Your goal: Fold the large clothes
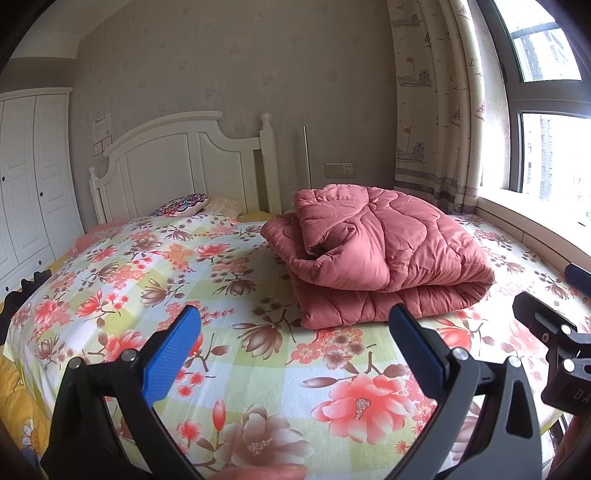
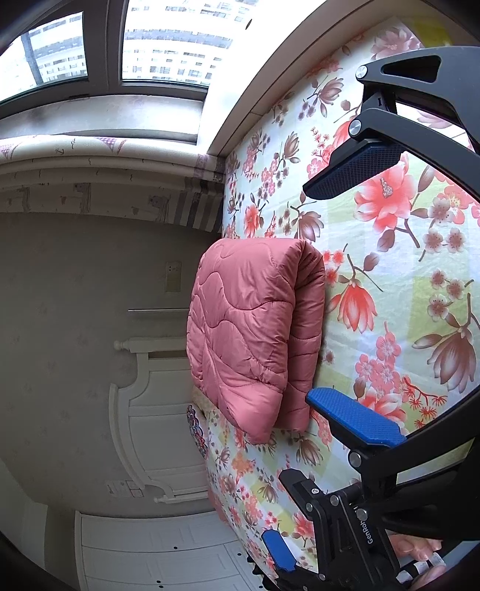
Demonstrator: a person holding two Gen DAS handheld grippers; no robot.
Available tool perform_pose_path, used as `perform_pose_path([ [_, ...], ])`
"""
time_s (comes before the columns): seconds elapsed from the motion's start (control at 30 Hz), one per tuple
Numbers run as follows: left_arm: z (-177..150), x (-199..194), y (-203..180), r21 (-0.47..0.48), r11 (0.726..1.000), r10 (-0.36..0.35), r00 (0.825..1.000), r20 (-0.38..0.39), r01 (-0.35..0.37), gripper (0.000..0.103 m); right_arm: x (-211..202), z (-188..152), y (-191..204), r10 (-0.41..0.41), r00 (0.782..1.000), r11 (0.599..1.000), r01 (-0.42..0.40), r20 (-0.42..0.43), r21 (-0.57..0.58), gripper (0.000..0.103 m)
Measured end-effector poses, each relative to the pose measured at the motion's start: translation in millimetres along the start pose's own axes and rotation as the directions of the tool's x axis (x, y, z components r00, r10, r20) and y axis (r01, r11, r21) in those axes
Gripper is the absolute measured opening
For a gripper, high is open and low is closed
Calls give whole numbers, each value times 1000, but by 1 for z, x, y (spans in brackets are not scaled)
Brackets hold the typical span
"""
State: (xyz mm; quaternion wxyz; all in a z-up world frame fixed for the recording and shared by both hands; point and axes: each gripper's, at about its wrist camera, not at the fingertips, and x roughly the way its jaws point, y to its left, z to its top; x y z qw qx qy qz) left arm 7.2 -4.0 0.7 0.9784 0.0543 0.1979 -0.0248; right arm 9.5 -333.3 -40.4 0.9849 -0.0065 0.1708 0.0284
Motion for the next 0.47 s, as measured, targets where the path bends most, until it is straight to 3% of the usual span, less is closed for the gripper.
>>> perform_pose_path([
  [0.13, -1, 0, 1, -13, 1000, -10, 1000, 4, 10, 101, 1, -1, 0, 3, 1000, 1000, -3, -7, 0, 99],
  [0.27, 3, 14, 8, -5, 997, -82, 996, -37, 82, 101, 6, -2, 0, 12, 1000, 1000, -12, -27, 7, 99],
  [0.37, 16, 42, 42, -55, 992, -119, 989, -91, 114, 101, 11, 0, -3, 28, 999, 1000, -29, -40, -8, 99],
  [0.47, 39, 83, 107, -122, 992, -60, 990, -130, 44, 101, 27, 14, -18, -5, 996, 997, -1, -91, -71, 98],
])
